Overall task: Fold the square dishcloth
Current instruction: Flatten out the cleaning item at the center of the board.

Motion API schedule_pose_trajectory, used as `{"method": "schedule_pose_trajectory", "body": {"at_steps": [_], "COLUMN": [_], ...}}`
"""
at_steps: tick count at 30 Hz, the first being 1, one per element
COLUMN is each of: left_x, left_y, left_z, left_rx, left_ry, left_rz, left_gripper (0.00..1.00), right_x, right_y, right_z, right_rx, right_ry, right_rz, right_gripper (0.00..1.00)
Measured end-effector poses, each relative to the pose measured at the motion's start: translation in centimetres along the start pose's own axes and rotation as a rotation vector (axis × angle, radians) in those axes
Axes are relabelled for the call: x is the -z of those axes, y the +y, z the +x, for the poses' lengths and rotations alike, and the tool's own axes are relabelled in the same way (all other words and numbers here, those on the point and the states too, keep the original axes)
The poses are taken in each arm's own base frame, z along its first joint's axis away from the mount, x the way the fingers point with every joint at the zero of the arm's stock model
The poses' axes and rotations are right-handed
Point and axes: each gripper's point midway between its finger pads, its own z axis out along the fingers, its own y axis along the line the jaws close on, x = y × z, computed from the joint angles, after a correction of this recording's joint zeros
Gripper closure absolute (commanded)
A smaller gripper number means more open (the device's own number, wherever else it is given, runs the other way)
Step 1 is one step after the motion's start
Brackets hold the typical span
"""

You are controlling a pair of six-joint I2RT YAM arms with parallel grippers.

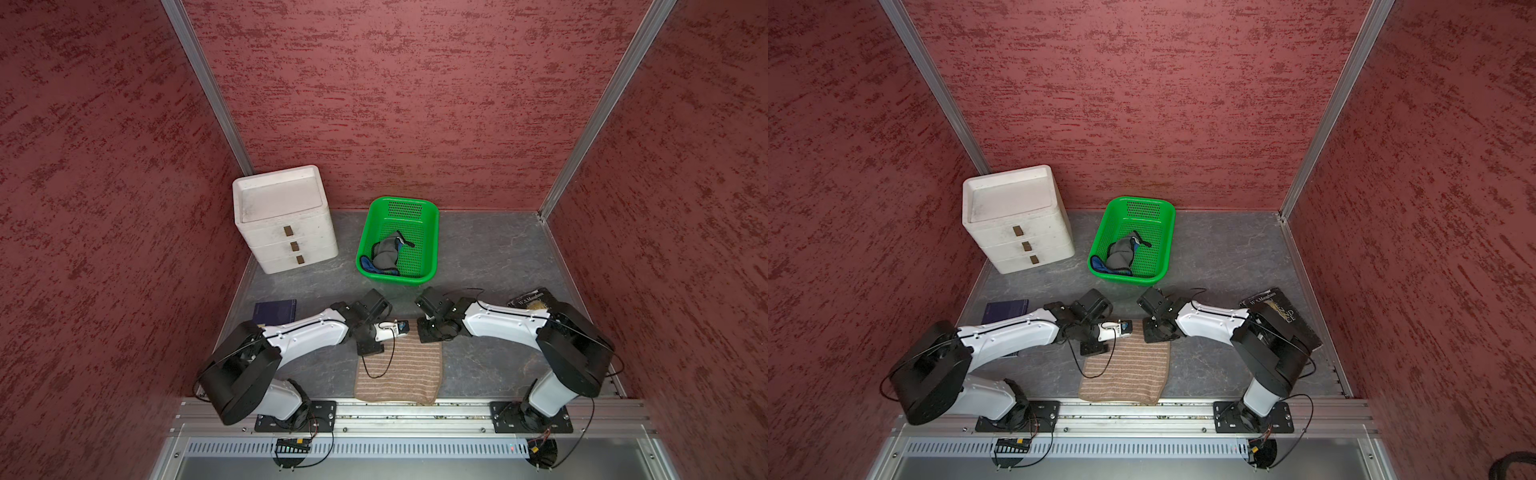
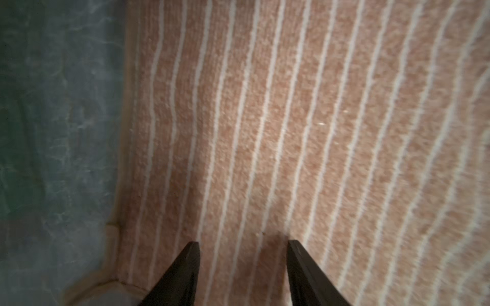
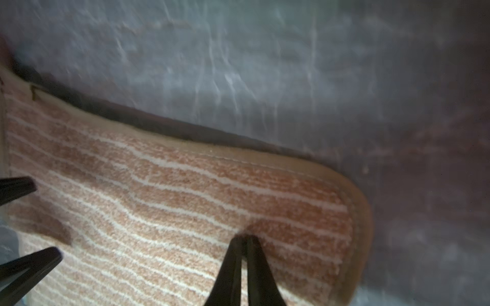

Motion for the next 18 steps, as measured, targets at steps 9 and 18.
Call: {"method": "schedule_pose_trajectory", "body": {"at_steps": [9,18], "left_x": [-0.4,6.0], "left_y": [6.1,3.7], "left_z": [0.4,0.0], "left_rx": [0.067,-0.003], "left_ry": [-0.026,-0.094], "left_rz": [-0.196,-0.229], "left_gripper": [0.45,0.33], "right_x": [0.0,9.8], "right_y": [0.6,3.9], "right_z": [-4.1,-1.2], "right_rx": [0.046,0.233], "right_ry": [-0.090,-0.312], "right_rz": [-0.025,-0.053], "right_gripper": [0.44,0.32]}}
